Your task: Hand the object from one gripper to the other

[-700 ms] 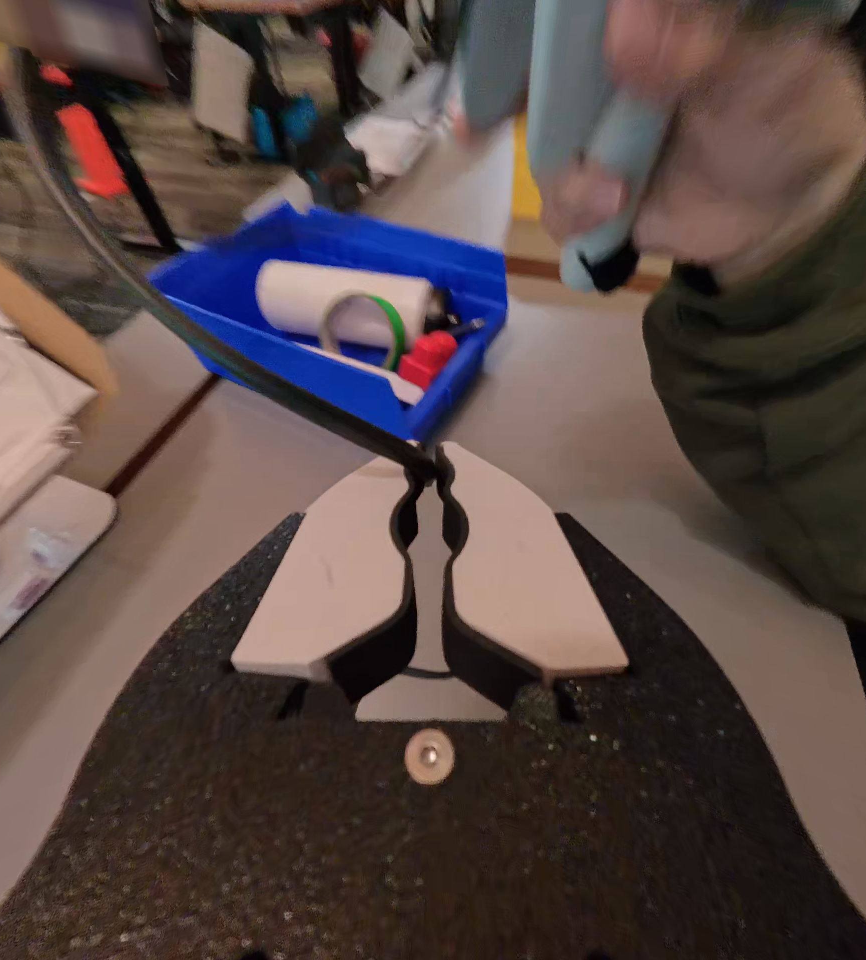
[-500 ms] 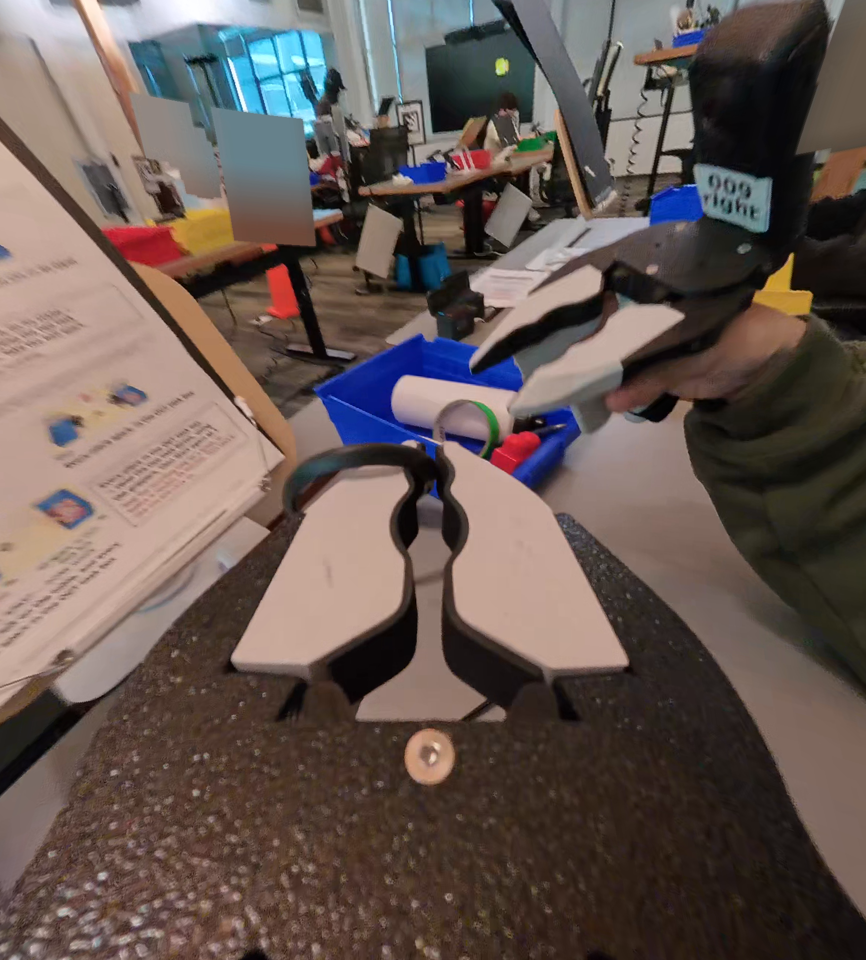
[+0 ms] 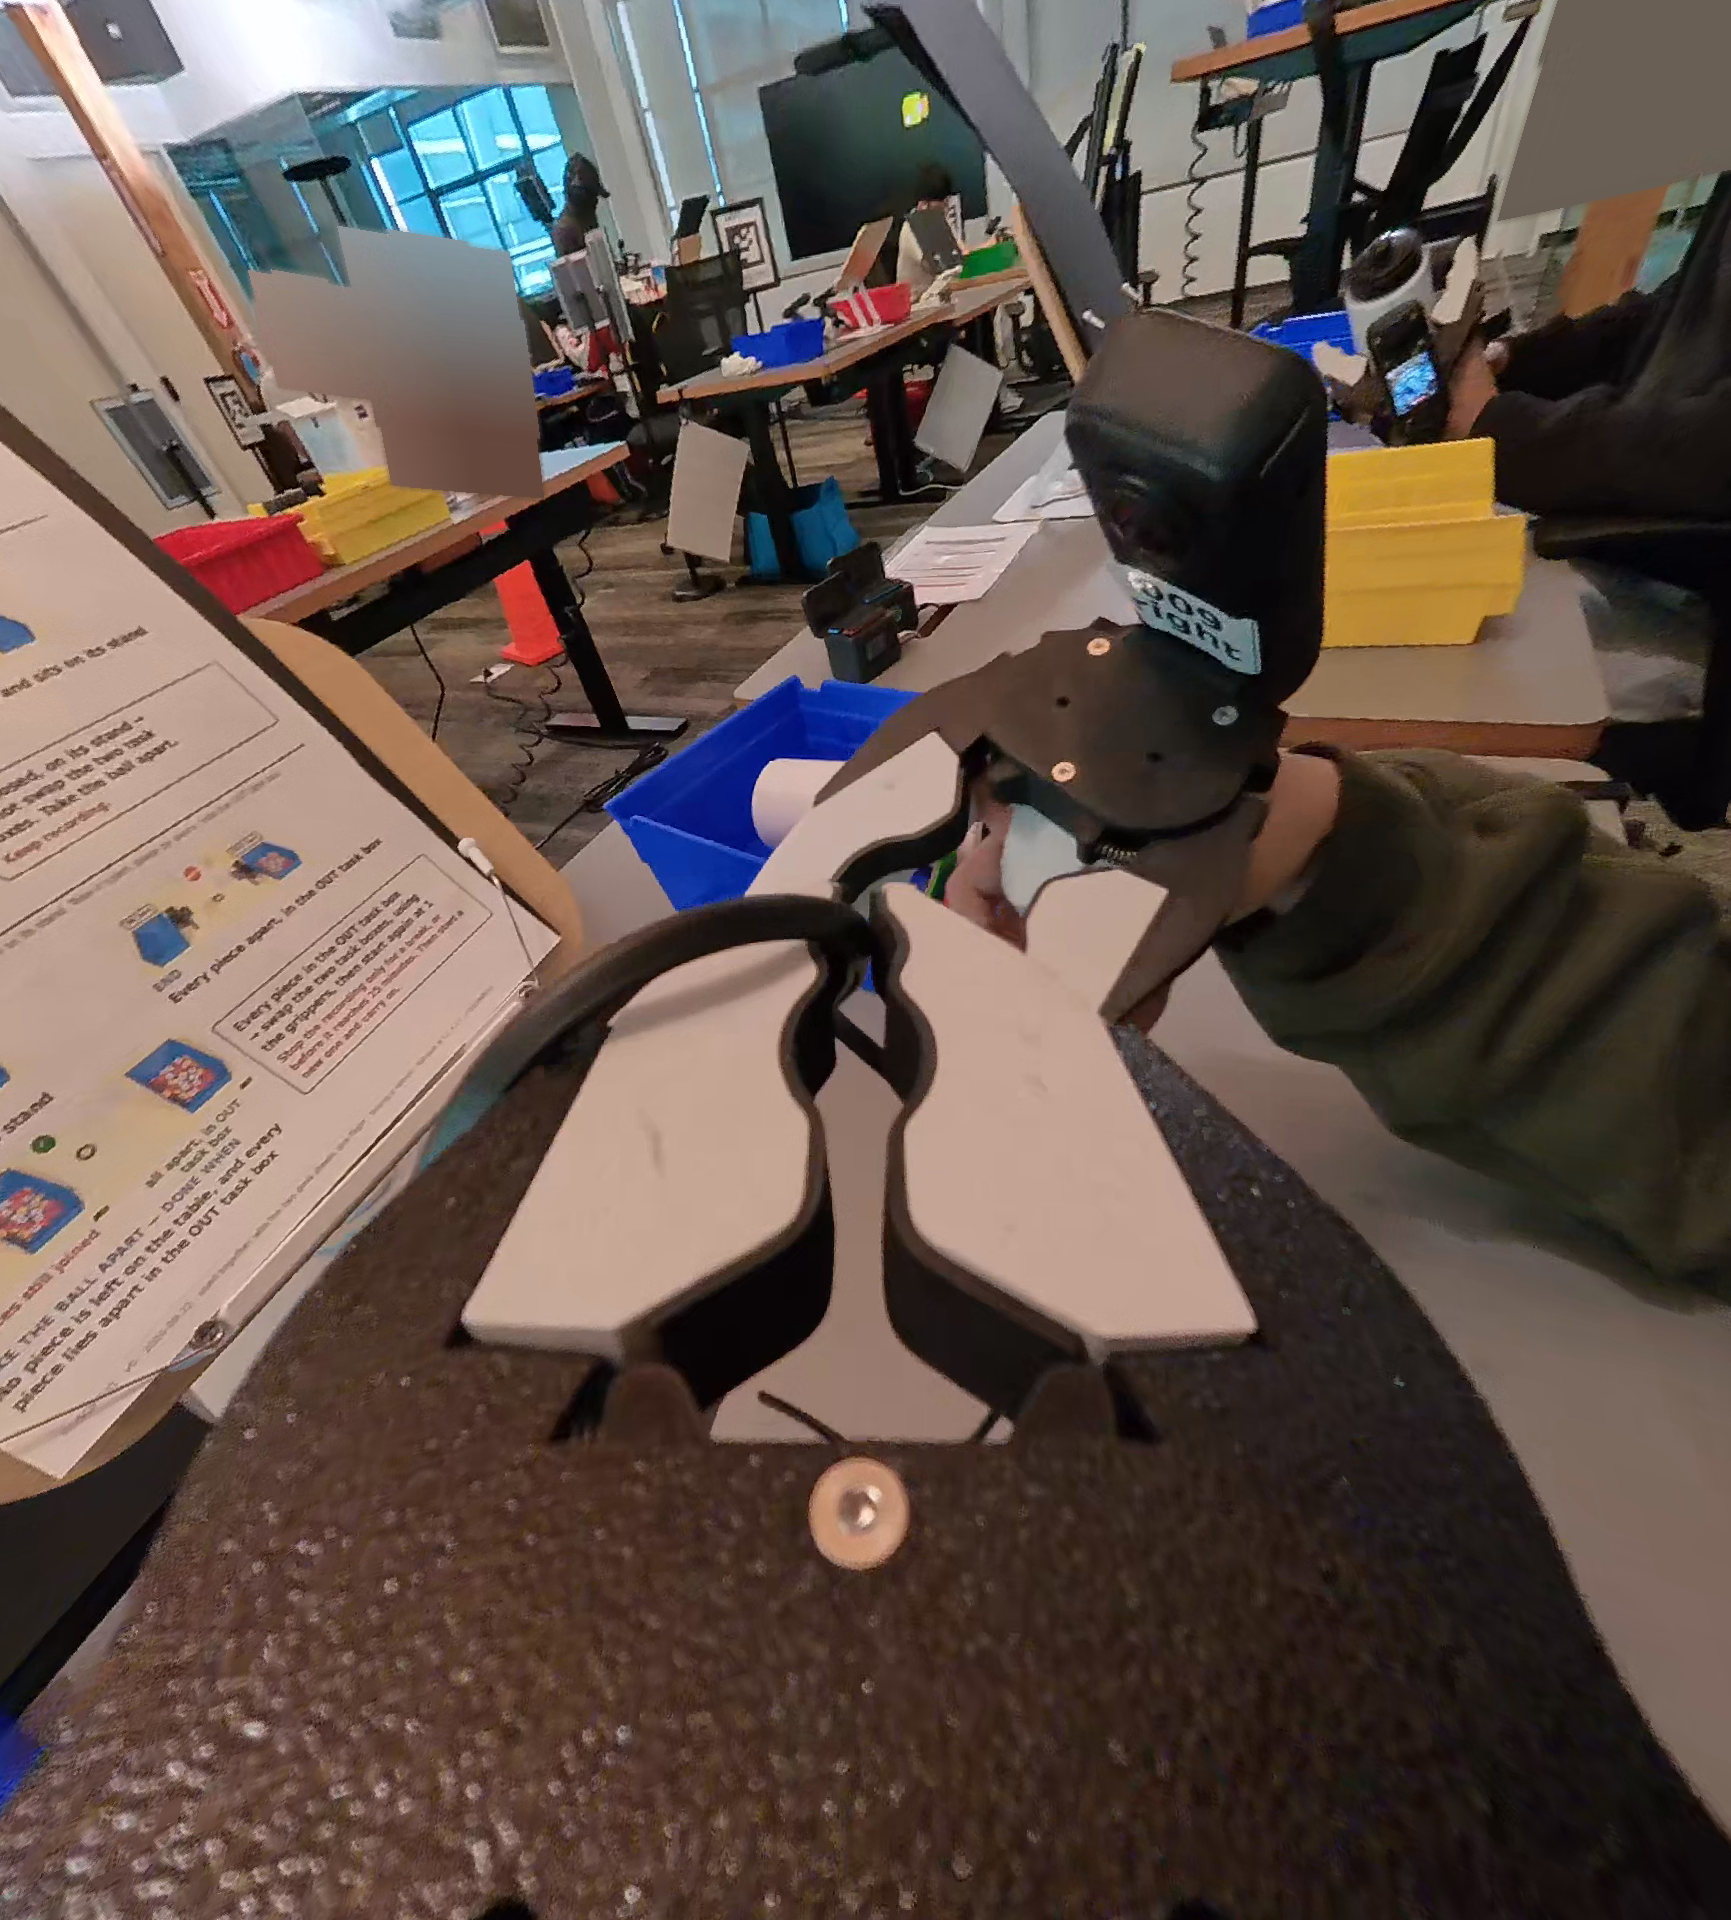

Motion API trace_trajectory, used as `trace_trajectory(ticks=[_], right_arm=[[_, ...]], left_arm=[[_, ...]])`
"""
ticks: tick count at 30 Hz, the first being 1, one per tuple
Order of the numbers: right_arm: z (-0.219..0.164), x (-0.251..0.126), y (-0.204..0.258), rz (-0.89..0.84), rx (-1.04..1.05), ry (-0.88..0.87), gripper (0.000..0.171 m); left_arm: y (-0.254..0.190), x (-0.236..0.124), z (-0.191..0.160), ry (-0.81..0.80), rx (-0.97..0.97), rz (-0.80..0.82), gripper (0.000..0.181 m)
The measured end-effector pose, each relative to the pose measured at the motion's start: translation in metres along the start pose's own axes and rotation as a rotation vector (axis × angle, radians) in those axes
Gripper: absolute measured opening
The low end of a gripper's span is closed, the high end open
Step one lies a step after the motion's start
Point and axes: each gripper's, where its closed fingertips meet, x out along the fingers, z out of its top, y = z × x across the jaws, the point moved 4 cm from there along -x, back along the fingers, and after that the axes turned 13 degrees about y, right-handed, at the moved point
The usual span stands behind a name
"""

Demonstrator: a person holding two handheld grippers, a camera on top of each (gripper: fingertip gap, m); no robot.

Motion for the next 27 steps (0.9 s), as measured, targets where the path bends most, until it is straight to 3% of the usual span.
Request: trace_trajectory(ticks=[7, 10, 14, 20, 27], right_arm=[[0.002, -0.030, 0.004, 0.155, -0.006, -0.153, 0.064], [-0.005, -0.026, 0.005, 0.194, -0.014, -0.142, 0.064], [-0.010, -0.015, 0.007, 0.205, -0.021, -0.102, 0.047], [-0.020, 0.005, 0.027, 0.320, -0.055, 0.001, 0.063], [-0.023, -0.015, 0.036, 0.513, -0.035, -0.087, 0.071]], left_arm=[[-0.016, -0.014, 0.005, -0.043, 0.034, -0.142, 0.003], [-0.024, -0.017, 0.008, -0.071, 0.072, -0.203, 0.003], [-0.030, -0.017, 0.007, -0.080, 0.108, -0.244, 0.003], [-0.036, -0.014, 0.004, -0.075, 0.134, -0.301, 0.003], [-0.047, -0.026, 0.000, -0.114, 0.208, -0.448, 0.003]])
